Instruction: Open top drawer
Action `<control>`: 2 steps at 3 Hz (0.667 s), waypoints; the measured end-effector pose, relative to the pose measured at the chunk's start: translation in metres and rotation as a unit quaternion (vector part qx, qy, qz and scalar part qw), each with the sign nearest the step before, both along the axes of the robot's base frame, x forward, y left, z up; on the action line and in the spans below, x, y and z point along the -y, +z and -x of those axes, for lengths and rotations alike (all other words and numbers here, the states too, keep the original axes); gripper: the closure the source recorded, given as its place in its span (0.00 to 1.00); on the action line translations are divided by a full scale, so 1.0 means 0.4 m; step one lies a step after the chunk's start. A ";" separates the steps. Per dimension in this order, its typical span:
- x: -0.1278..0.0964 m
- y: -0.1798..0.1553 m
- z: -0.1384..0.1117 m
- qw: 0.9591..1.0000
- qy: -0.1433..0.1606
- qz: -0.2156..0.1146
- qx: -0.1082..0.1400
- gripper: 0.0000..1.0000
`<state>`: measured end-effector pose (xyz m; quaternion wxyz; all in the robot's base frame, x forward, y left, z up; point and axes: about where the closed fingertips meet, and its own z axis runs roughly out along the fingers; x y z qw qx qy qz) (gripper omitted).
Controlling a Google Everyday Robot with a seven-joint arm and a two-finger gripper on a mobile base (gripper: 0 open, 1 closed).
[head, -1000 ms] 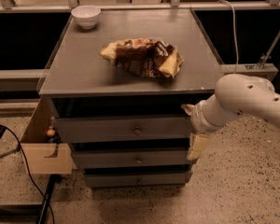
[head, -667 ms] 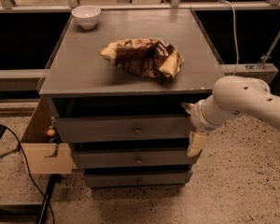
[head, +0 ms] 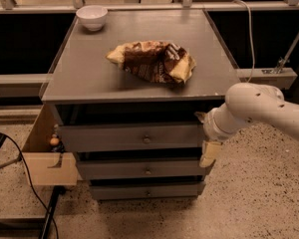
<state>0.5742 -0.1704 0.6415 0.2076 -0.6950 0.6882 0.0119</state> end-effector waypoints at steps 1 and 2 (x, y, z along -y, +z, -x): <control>0.003 -0.020 -0.004 1.000 -0.004 0.000 -0.016 0.00; 0.002 -0.033 -0.002 0.999 -0.005 0.001 -0.041 0.00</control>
Offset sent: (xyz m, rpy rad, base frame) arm 0.0000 -0.0021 -0.0163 -0.0064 0.1391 -0.0150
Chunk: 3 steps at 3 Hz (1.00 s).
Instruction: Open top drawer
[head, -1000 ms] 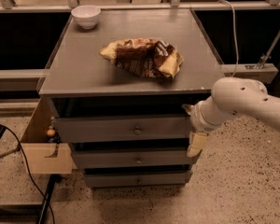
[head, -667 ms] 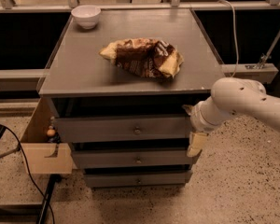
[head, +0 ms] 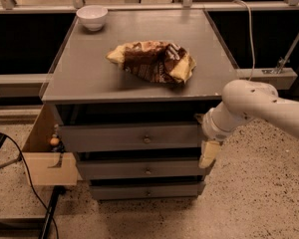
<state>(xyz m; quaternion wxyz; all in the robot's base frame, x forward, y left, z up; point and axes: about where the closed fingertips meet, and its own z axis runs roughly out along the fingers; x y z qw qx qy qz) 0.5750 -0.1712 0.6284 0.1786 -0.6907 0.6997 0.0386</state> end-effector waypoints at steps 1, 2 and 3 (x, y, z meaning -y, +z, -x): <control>0.000 -0.003 0.009 1.000 0.000 -0.002 -0.027 0.00; 0.000 0.014 0.031 0.998 0.004 -0.010 -0.054 0.00; -0.006 0.043 0.060 0.997 0.011 -0.017 -0.071 0.00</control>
Offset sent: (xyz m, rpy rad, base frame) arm -0.0229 -0.0016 0.0183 0.0421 0.1721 0.0137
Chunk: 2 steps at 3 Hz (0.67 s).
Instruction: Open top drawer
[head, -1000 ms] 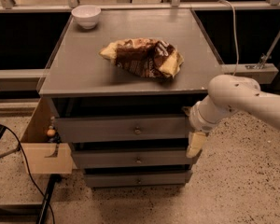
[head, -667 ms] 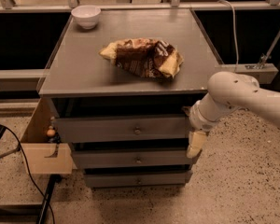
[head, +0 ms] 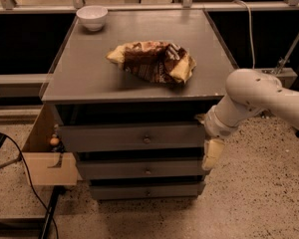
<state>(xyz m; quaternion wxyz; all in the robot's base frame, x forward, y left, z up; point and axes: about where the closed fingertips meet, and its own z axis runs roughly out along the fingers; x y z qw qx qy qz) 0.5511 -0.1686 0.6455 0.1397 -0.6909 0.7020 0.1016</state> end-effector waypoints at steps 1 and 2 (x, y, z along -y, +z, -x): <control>-0.001 0.024 0.035 1.000 0.007 -0.003 -0.021 0.00; 0.000 0.037 0.061 0.999 0.011 -0.005 -0.044 0.00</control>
Offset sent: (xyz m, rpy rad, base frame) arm -0.0368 -0.0027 0.0245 0.0141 0.1445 0.0309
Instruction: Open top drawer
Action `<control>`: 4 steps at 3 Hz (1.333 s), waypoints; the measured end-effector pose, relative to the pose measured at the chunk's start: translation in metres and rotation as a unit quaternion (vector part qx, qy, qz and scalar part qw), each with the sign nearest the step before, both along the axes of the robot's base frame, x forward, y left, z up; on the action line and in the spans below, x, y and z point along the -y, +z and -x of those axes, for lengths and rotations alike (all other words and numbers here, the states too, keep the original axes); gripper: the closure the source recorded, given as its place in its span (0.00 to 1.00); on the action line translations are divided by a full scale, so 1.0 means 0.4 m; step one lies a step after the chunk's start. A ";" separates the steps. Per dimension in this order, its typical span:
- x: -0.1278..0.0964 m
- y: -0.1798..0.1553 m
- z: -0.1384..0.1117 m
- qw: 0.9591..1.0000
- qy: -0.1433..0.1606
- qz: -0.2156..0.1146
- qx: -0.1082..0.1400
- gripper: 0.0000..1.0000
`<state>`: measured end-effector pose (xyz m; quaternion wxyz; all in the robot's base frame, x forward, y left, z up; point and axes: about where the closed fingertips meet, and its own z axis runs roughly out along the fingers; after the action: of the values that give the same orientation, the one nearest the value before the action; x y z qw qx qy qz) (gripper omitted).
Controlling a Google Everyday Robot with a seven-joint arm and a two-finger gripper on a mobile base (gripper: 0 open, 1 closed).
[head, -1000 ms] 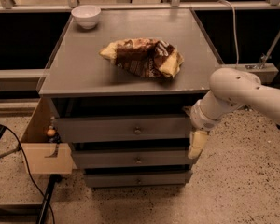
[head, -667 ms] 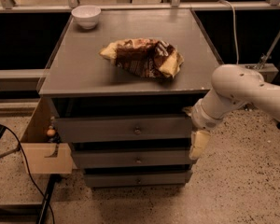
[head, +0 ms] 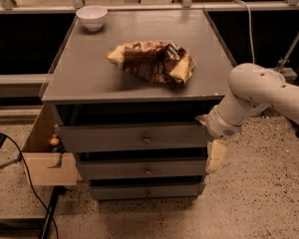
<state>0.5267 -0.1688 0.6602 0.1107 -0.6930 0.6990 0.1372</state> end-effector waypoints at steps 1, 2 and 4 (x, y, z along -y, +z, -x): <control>0.000 -0.002 0.020 1.000 0.004 -0.003 -0.028 0.00; 0.000 0.005 0.021 1.000 0.004 -0.003 -0.029 0.00; 0.001 0.014 0.029 0.999 0.004 -0.002 -0.049 0.00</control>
Offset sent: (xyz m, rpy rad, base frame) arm -0.0181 -0.0026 -0.0054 0.0065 0.1696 0.0127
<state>0.5153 -0.1691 0.6656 0.0768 -0.6879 0.7007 0.1729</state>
